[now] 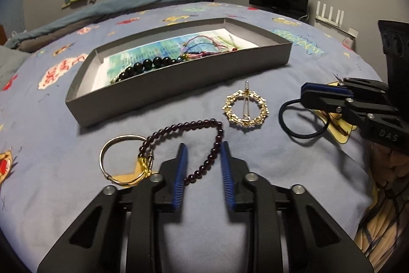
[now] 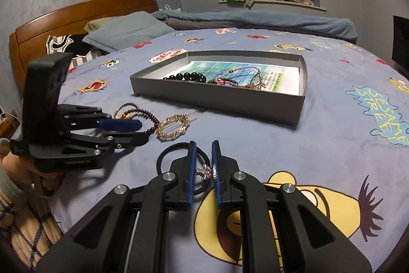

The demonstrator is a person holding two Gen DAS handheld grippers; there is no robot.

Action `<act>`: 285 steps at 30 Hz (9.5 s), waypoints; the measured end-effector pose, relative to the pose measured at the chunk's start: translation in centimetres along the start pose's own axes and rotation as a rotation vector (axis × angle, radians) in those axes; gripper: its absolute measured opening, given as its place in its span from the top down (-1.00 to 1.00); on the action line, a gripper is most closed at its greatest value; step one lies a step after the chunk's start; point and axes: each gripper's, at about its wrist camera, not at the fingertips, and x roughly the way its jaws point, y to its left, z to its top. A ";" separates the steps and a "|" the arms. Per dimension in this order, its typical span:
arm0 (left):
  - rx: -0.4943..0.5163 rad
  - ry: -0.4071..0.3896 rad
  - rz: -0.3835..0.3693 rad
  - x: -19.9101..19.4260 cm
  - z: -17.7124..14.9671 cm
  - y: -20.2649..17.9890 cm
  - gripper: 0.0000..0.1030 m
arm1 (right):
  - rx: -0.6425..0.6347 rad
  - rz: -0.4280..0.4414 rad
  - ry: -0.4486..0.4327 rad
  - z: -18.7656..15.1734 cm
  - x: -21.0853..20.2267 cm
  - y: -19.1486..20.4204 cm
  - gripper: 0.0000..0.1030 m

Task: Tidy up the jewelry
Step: 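Grasp the black hair tie with the right gripper while the left approaches the dark red bead bracelet, then close the left gripper on the dark red bead bracelet and lift it, then carry the bead bracelet and hair tie over the gray tray with both grippers, then open both grippers to drop the bracelet and hair tie into the tray, then move both open grippers to the silver bangle and gold brooch, then grasp the silver ring bangle with the left gripper while the right grasps the gold ring brooch, then carry the bangle and brooch over the gray tray with both grippers, then open both grippers to drop the bangle and brooch into the tray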

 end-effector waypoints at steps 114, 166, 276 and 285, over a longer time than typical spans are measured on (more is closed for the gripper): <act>-0.152 -0.312 0.064 -3.0 5.1 6.4 -0.77 | 0.072 -0.096 -0.142 6.3 2.4 -4.5 -0.70; -0.127 -0.051 0.114 -1.8 -0.4 5.8 -0.80 | -0.099 -0.047 0.089 2.5 4.8 3.2 -0.89; -0.194 -0.157 0.091 4.2 8.9 7.5 0.03 | 0.095 -0.218 0.045 8.9 10.0 -6.5 0.16; -0.187 -0.203 0.104 3.2 8.7 7.1 -0.53 | 0.061 -0.226 0.015 8.5 9.0 -5.5 -0.26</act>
